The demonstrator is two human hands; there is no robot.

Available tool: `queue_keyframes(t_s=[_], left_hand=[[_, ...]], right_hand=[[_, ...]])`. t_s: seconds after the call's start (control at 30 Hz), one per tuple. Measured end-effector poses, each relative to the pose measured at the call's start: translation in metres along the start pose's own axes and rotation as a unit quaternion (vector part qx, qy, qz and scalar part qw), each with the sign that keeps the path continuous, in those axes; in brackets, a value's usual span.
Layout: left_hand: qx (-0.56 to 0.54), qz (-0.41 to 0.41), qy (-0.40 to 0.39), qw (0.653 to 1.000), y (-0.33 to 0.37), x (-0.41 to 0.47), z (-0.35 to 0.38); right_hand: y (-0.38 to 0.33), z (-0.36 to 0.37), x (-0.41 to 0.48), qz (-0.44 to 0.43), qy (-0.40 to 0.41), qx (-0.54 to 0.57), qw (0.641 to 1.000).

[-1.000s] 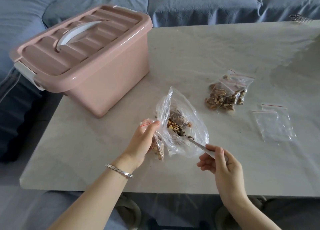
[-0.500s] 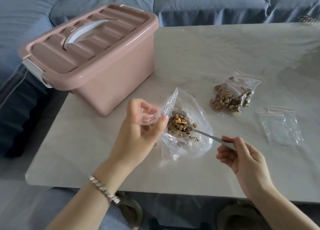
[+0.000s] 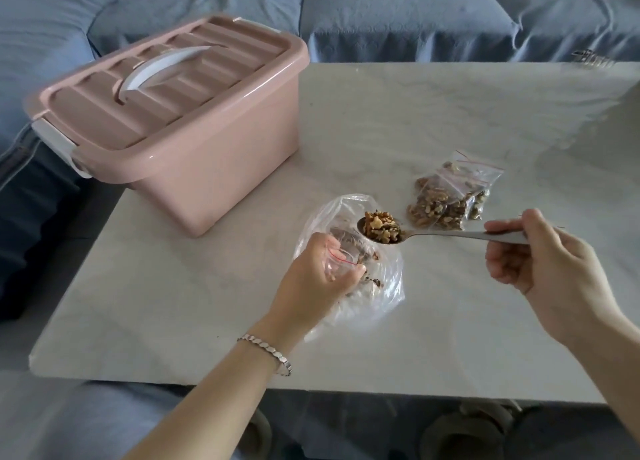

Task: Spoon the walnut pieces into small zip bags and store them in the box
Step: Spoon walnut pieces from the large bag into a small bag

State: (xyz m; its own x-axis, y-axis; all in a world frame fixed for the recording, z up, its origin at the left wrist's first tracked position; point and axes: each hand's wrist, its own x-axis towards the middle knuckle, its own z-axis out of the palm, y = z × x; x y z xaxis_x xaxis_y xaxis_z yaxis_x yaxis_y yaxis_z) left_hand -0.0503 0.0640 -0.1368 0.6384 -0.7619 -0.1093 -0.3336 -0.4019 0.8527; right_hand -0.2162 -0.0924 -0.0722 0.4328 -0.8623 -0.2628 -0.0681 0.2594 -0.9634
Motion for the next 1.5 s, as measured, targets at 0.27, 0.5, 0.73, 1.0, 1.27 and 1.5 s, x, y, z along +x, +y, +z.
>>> queue_keyframes(t_s=[0.27,0.5,0.73,1.0,1.27,1.5], left_hand=[[-0.024,0.045,0.031,0.998,0.006,-0.001,0.003],[-0.042,0.058,0.023,0.997,0.006,-0.003,0.006],[-0.038,0.055,0.026,0.997,0.003,-0.005,0.006],[-0.114,0.082,0.040,0.989,0.002,-0.014,0.003],[-0.172,0.017,0.123,0.977,-0.002,-0.029,-0.041],[-0.113,-0.031,0.112,0.987,-0.030,-0.034,-0.044]], right_hand=[[-0.032,0.022,0.013,-0.016,-0.068,-0.124,0.990],[-0.049,0.050,-0.010,-0.229,-0.163,-0.338,0.898],[-0.056,0.044,-0.030,-0.375,-0.183,-0.396,0.818],[-0.042,0.035,-0.029,-0.375,-0.168,-0.291,0.864],[0.020,0.013,-0.022,-0.270,-0.093,-0.176,0.942],[0.069,0.019,-0.031,-0.208,-0.116,-0.180,0.954]])
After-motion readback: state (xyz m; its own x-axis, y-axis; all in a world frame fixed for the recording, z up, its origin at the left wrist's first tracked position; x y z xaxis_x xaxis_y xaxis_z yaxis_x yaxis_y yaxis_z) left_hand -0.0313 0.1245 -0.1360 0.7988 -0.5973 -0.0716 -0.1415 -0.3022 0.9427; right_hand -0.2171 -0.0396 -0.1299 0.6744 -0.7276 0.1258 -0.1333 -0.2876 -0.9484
